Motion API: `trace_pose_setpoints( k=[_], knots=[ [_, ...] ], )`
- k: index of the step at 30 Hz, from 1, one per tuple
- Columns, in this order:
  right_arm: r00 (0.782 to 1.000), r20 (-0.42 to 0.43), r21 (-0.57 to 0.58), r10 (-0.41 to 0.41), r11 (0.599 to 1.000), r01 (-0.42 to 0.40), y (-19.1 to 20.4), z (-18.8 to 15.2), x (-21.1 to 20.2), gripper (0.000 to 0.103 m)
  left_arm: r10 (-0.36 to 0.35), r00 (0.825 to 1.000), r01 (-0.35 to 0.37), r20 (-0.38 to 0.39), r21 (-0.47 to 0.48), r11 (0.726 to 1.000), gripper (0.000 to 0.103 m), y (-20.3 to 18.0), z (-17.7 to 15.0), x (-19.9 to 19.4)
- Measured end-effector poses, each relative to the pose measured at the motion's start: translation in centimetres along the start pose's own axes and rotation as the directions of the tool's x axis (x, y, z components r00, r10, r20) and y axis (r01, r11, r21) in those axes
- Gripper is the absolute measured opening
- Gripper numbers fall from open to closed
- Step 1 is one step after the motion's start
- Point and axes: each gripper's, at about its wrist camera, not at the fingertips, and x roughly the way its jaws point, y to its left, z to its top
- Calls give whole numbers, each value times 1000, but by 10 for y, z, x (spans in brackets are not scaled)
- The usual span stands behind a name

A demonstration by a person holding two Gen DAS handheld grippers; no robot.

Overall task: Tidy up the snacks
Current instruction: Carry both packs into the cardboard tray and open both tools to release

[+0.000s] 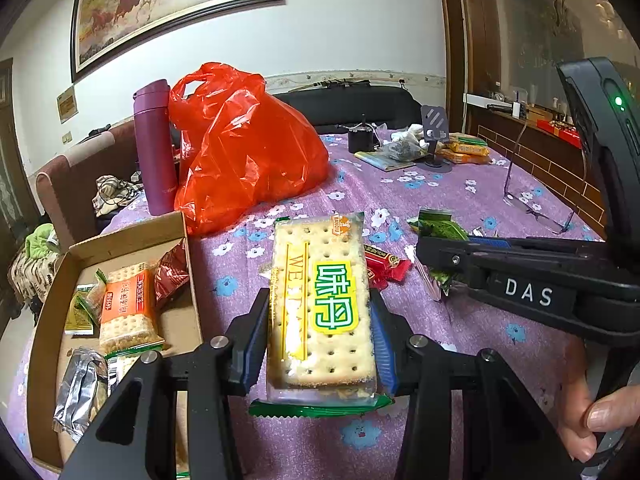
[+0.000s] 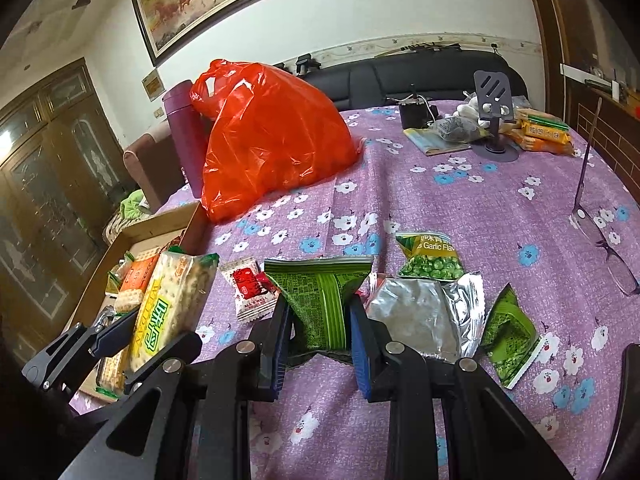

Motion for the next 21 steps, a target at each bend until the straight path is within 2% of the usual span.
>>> trace_pose_setpoints(
  k=[9, 15, 21],
  knots=[
    [1000, 18, -9, -5, 1000, 5, 2, 0, -1, 29, -17, 1000, 17, 18, -29, 999, 45, 7, 2, -8],
    [999, 39, 5, 11, 1000, -11, 8, 4, -8, 29, 17, 999, -13, 49, -80, 997, 45, 32, 7, -26],
    [994, 13, 2, 108, 994, -108, 36, 7, -13, 30, 79, 996, -72, 37, -158, 985, 45, 82, 5, -38]
  ],
)
